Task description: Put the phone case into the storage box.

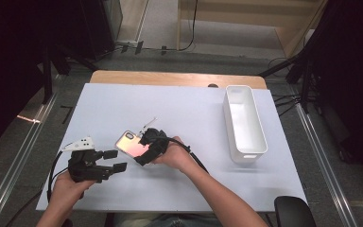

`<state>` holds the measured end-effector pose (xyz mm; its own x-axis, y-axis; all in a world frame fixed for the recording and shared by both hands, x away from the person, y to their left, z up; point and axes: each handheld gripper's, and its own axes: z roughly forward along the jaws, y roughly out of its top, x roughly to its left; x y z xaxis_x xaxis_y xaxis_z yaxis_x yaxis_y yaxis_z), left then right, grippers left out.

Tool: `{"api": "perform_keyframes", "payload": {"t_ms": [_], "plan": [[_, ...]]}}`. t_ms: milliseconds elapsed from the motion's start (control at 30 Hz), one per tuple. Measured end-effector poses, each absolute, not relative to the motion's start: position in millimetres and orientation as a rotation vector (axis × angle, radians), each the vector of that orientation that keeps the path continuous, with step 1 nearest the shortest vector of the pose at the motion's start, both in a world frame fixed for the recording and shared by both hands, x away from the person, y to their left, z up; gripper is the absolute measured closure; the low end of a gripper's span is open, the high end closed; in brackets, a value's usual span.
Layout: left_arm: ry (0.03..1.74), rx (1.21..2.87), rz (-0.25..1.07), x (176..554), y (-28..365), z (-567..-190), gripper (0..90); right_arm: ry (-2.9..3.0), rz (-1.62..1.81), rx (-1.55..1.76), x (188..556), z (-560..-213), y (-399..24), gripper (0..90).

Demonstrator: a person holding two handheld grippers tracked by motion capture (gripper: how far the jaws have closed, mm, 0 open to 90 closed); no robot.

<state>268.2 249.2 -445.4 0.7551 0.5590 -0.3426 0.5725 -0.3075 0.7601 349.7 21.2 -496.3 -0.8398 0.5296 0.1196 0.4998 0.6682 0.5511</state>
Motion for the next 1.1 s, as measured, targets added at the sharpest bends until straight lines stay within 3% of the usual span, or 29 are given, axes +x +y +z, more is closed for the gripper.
{"api": "perform_keyframes", "payload": {"t_ms": [1100], "plan": [[0.860,1.980,-0.018,268.0,248.9,-445.4,27.4,2.793,0.816,0.761,343.5,-497.4,25.7,15.2]]}}
